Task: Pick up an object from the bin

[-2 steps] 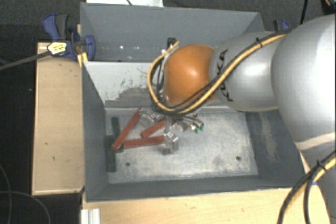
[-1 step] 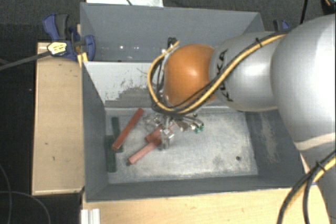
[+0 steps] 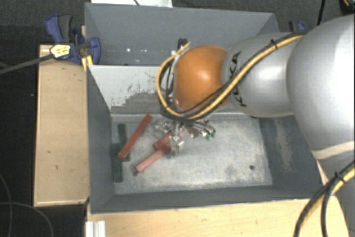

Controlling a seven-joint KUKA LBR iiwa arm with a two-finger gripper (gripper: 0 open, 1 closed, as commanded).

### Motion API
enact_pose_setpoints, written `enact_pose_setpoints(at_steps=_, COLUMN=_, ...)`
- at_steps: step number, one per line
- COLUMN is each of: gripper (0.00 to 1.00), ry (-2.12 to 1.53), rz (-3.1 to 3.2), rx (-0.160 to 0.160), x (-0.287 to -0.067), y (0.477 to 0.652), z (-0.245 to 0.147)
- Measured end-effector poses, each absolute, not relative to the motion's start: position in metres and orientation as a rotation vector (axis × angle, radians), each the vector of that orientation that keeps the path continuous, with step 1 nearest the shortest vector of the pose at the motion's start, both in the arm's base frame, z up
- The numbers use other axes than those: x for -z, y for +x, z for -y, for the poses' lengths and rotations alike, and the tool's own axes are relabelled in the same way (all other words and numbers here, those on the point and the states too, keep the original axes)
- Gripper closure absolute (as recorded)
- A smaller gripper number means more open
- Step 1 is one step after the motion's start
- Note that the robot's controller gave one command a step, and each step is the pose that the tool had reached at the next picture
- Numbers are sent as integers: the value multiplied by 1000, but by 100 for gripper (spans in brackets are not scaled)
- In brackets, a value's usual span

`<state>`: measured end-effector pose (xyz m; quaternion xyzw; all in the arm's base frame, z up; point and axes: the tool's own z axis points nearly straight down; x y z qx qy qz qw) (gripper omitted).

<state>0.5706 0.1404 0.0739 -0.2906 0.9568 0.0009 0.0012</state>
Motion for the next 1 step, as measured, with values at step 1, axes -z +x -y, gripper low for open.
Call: enact_pose_setpoints(at_steps=1, gripper=100, ry=-897, rz=-3002, rx=-1, x=-132, y=573, z=-141)
